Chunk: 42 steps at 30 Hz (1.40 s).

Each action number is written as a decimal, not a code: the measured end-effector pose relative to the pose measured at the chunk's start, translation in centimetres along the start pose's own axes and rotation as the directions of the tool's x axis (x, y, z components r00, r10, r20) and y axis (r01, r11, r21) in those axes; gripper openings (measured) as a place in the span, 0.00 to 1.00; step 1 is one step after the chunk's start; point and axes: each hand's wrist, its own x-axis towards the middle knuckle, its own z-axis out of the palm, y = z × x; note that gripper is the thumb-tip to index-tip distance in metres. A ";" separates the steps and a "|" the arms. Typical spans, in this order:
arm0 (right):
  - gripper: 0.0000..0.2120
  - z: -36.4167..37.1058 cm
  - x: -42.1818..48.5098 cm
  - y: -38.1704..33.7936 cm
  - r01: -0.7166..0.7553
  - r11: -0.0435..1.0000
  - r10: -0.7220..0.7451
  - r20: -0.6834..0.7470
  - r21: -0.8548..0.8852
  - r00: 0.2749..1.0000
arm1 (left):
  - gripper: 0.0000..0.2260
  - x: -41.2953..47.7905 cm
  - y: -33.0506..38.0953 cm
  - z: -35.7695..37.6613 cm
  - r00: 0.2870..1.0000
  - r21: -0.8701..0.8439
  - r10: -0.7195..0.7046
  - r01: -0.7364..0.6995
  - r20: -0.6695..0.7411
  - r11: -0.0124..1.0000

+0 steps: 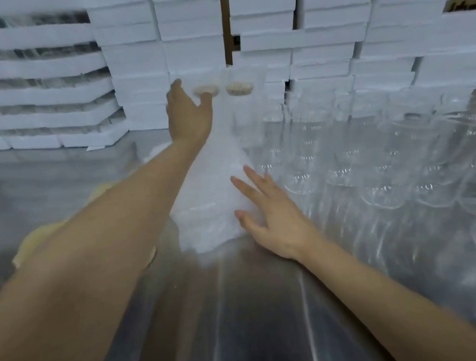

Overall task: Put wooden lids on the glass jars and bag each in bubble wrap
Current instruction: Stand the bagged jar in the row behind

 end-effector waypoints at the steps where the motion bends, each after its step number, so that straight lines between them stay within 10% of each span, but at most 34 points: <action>1: 0.26 0.0 -0.3 -0.2 -0.002 1.000 0.003 -0.035 0.017 0.999 | 0.23 -2.7 0.4 -0.3 0.996 0.043 0.089 -0.087 -0.027 0.995; 9: 0.09 0.1 -3.6 -0.8 0.045 0.988 0.018 -0.392 0.150 0.920 | 0.09 -19.4 -0.6 -3.5 0.795 0.284 0.599 -0.598 0.094 0.750; 18: 0.11 -0.9 -4.4 0.0 -0.064 0.911 0.305 -0.561 0.408 0.770 | 0.08 -20.5 -2.0 -3.5 0.846 0.348 0.416 -0.521 0.334 0.780; 23: 0.16 -1.3 -3.6 0.8 -0.130 0.829 0.481 -0.576 0.544 0.661 | 0.18 -22.1 0.3 0.2 0.746 0.170 0.551 -0.639 0.374 0.750; 29: 0.18 -1.7 -2.9 1.7 -0.068 0.811 0.512 -0.648 0.581 0.563 | 0.31 -21.1 2.1 6.0 0.921 0.086 0.289 -0.320 0.263 0.943; 37: 0.17 -1.6 -2.4 2.8 -0.053 0.774 0.567 -0.654 0.631 0.502 | 0.44 -18.9 1.2 9.4 0.931 0.404 0.272 -0.352 0.243 0.844; 42: 0.15 -1.8 -2.4 2.5 0.019 0.795 0.497 -0.668 0.607 0.553 | 0.31 -18.7 0.5 10.2 0.926 0.505 0.300 -0.377 0.230 0.776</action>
